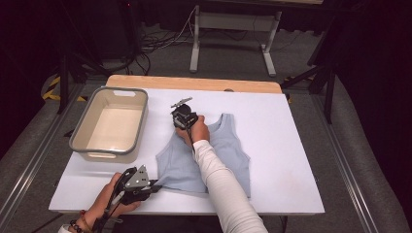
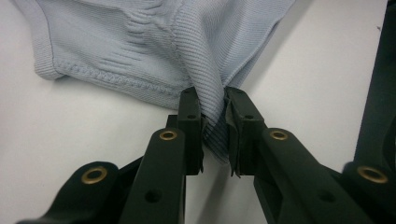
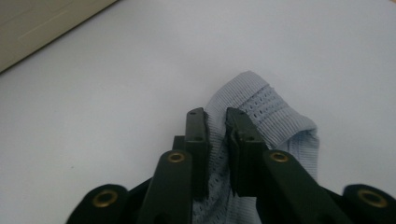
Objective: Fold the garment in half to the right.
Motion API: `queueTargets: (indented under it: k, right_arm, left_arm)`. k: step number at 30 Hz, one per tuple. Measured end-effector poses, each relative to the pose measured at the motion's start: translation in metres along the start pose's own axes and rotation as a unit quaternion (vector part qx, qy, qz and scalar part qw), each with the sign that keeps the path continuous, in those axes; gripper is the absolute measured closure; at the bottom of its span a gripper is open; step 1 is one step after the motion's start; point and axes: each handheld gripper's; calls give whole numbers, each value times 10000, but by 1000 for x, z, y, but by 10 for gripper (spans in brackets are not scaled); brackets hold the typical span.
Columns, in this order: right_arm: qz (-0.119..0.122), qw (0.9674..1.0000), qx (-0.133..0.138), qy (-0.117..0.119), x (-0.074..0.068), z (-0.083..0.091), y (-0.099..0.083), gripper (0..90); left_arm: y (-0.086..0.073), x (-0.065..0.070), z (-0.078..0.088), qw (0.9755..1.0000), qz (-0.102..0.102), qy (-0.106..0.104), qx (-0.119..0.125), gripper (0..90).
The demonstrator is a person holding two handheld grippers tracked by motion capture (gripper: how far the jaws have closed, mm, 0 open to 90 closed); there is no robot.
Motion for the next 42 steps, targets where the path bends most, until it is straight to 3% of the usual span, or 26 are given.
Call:
queueTargets:
  k: [4, 8, 17, 25, 28, 31, 34, 37, 42]
  right_arm:
    - [-56, 10000, 21, 42, 3, 1, 0, 836]
    - [99, 10000, 12, -2, -1, 1, 1, 849]
    - [314, 9984, 433, 165, -5, 9, 15, 850]
    - [120, 9958, 791, 434, -10, 19, 26, 851]
    - [11, 9948, 899, 484, -5, 25, 28, 851]
    - [-120, 9933, 1016, 531, 1, 33, 32, 850]
    - [-92, 9919, 1108, 616, 4, 42, 35, 850]
    - [-56, 9905, 1195, 685, 7, 50, 38, 850]
    - [-164, 9870, 1378, 813, 15, 62, 38, 849]
  left_arm:
    - [-1, 0, 0, 10000, 0, -20, 43, 780]
    - [0, 0, 1, 10000, -10, 28, 49, 780]
    - [1, 0, 9, 9998, -13, 160, 106, 780]
    - [8, 7, 13, 9994, -94, 186, 261, 778]
    - [13, 7, 13, 9989, -115, 185, 418, 777]
    - [25, 8, 13, 9972, -106, 124, 726, 778]
    - [37, 16, 12, 9962, -298, 106, 816, 778]
    - [46, 25, 9, 9951, -623, 83, 768, 775]
    - [54, 24, -3, 9947, -655, -150, 781, 774]
Point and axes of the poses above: each handheld gripper's, and its own axes: z roughly backward along the jaws, y roughly out of its top, x roughly to its right, and after that the axes turned 15 degrees about x, right-handed
